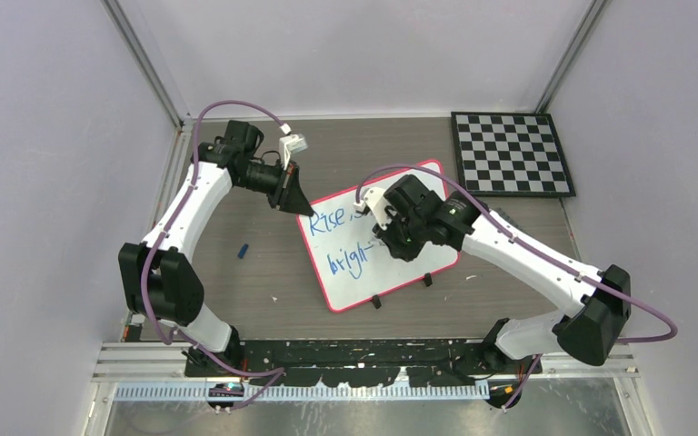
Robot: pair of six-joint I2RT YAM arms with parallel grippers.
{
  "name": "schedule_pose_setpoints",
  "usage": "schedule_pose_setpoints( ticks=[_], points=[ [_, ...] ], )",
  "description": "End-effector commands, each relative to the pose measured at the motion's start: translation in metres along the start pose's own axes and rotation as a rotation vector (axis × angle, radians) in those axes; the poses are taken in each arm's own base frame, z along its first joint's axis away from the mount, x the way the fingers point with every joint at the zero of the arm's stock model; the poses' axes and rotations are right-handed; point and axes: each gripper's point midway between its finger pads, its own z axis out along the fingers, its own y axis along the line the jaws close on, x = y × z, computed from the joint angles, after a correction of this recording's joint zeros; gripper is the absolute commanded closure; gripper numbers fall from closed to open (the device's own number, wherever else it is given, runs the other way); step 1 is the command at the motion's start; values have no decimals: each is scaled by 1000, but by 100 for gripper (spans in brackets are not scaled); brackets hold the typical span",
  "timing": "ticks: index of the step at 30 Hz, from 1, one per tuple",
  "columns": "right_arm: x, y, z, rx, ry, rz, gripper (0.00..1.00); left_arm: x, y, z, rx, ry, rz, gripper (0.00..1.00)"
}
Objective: Write a sentence on the whiteboard
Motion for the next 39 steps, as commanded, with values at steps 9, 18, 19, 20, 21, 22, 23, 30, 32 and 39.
schedule_pose_setpoints(
  ticks=[9,18,19,20,21,22,23,30,32,39],
  points=[
    [-34,-9,-4,45,-95,4,100,4,15,5,-56,31,28,100],
    [-7,-4,8,23,-28,0,100,5,16,5,-57,33,24,100],
    [-3,-2,8,15,-20,1,100,5,16,5,-57,33,23,100],
    [0,-1,9,9,-11,2,100,5,16,5,-58,33,24,100],
    [4,1,10,4,-5,2,100,5,17,5,-59,33,24,100],
    [7,2,11,0,1,3,100,6,17,5,-58,34,23,100],
    [10,3,12,-6,9,3,100,6,17,6,-58,35,22,100],
    [20,5,15,-9,34,-10,100,6,17,6,-59,36,23,100],
    [19,1,13,16,35,-18,100,6,17,5,-60,36,24,100],
    [12,-12,1,82,23,-36,100,6,17,6,-61,36,23,100]
  ],
)
